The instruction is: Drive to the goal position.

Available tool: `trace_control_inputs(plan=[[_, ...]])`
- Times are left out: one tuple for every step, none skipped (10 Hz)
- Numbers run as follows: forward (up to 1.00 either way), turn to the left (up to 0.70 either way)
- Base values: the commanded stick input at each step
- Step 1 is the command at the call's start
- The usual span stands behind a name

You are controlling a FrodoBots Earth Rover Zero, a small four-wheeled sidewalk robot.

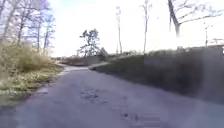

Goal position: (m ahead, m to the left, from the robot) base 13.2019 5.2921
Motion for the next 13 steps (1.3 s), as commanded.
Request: trace_control_inputs(plan=[[1.00,0.40],[1.00,0.40],[1.00,0.40],[1.00,0.35],[1.00,0.09],[1.00,0.01],[1.00,0.00],[1.00,0.00],[1.00,0.00],[1.00,0.00],[1.00,0.00],[1.00,0.00],[1.00,0.00]])
